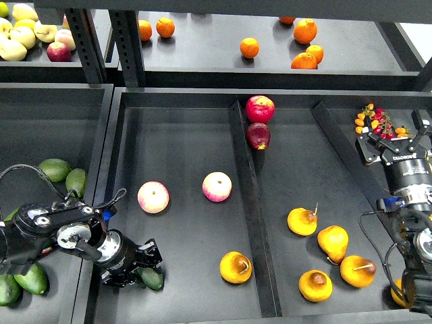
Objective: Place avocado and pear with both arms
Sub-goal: 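Close the left gripper around the avocado, then carry the avocado into the avocado bin and open the left gripper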
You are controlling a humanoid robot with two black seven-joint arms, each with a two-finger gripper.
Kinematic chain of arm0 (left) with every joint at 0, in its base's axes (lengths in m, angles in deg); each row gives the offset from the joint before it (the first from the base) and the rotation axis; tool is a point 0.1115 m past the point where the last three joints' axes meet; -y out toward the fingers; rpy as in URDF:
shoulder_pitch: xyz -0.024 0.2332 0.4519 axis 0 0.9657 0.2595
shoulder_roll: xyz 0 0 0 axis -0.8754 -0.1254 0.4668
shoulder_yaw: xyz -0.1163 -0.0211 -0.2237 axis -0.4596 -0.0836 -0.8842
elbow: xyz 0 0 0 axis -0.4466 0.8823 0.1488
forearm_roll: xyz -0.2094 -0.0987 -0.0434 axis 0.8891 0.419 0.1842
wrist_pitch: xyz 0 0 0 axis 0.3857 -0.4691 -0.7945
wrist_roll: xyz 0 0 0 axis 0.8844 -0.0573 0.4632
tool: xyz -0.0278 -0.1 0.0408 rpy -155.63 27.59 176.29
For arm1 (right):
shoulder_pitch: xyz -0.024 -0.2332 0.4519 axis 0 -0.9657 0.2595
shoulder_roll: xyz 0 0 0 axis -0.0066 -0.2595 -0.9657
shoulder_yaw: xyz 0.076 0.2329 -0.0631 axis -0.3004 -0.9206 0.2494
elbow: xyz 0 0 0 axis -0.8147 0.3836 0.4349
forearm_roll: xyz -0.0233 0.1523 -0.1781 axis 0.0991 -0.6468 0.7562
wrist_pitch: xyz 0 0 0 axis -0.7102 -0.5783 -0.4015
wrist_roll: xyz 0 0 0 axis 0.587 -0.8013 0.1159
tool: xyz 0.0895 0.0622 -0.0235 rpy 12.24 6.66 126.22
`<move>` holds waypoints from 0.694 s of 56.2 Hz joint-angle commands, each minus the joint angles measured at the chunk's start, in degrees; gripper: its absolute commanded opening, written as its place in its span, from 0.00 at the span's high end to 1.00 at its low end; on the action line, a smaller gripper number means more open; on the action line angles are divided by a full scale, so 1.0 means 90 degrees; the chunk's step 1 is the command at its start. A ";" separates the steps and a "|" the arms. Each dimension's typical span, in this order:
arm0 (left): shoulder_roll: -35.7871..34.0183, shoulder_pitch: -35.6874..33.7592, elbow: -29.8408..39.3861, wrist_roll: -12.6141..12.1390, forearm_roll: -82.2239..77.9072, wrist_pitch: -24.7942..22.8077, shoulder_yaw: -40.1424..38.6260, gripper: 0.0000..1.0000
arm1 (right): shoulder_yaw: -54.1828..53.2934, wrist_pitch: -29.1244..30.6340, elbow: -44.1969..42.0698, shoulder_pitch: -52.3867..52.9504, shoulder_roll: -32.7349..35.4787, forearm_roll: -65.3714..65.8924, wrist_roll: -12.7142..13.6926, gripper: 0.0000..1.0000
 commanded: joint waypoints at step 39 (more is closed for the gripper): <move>-0.0825 -0.0896 0.0788 0.0001 0.0384 0.0001 -0.0014 0.80 | 0.0001 0.0144 -0.0020 -0.0108 -0.0010 -0.0004 0.0019 0.00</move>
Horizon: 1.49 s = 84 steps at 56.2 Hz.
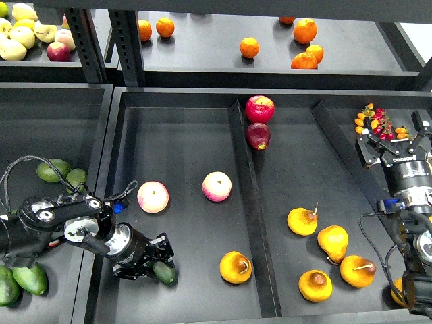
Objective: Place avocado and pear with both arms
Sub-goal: 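Carry the avocado into the avocado bin and open the left gripper, then move the right gripper toward the yellow pear in the middle bin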
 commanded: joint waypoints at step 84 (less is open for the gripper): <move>-0.1990 0.0329 -0.1763 0.0001 0.0621 0.0000 0.0008 0.62 | 0.0010 0.0140 0.0042 -0.0240 -0.0029 0.0000 0.0034 0.00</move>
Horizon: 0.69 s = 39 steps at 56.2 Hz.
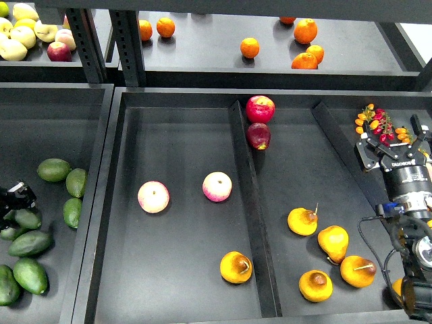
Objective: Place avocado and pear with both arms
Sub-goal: 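Move the right gripper toward the yellow pear in the middle bin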
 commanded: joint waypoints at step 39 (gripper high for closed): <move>0.0567 0.0256 -0.0695 -0.0001 -0.0009 -0.0001 -0.0012 0.39 | 0.0049 0.0311 0.0062 -0.0154 -0.0059 -0.0009 0.0124 0.00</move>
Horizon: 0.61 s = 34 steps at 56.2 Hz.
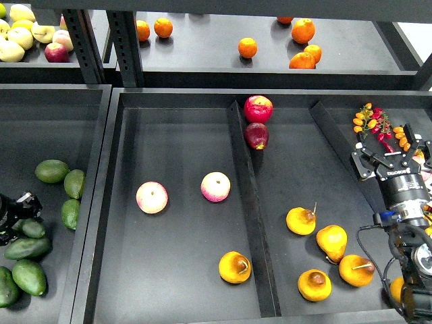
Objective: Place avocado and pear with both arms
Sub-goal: 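Move the right gripper toward the yellow pear in the middle bin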
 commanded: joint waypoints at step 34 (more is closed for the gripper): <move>0.0037 -0.0006 0.0000 0.0002 -0.0029 -0.0001 -0.0016 0.29 | 0.1043 0.0214 0.0479 0.0049 0.0983 -0.0014 0.1801 0.00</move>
